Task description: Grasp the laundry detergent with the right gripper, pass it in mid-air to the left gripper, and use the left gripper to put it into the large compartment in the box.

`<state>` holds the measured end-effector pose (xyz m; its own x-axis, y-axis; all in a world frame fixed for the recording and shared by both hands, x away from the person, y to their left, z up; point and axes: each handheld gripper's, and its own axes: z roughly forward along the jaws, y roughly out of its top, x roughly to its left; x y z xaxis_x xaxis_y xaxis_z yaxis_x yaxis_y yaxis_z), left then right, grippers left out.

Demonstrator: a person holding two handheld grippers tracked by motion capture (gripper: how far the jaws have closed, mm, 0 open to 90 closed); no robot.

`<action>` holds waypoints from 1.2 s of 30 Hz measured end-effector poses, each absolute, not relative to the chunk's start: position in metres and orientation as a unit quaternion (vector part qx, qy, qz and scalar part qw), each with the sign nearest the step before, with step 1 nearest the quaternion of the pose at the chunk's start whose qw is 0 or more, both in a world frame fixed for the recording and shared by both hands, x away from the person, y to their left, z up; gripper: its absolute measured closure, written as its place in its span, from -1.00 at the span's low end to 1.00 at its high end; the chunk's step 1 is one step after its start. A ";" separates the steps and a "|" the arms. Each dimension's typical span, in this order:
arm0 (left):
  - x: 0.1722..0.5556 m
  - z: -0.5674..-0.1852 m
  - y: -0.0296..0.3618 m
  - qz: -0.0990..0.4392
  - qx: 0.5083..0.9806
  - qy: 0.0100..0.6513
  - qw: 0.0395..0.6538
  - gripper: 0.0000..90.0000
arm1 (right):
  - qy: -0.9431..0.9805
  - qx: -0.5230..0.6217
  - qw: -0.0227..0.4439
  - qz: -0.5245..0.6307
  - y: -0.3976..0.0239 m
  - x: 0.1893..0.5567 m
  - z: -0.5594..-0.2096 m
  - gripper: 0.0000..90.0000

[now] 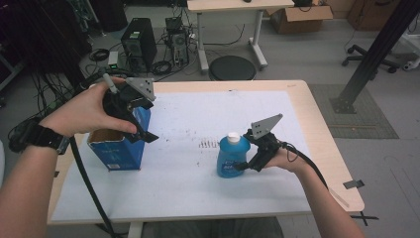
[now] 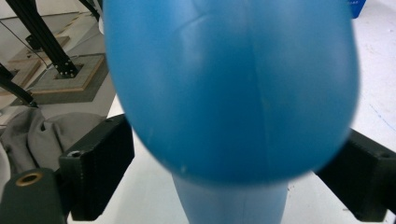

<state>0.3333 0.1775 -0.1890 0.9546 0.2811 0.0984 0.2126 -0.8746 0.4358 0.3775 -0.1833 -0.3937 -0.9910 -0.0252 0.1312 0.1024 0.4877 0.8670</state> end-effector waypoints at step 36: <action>0.333 -0.187 0.175 0.080 0.965 0.125 0.217 -0.92 | -0.854 -0.005 0.052 -0.517 -0.177 0.378 -0.394 -0.34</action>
<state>0.3332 0.1749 -0.1874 0.9561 0.2755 0.0997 0.2065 -0.8750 0.4379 0.3784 -0.1767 -0.3944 -0.9945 -0.0446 0.0947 0.0633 0.4648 0.8831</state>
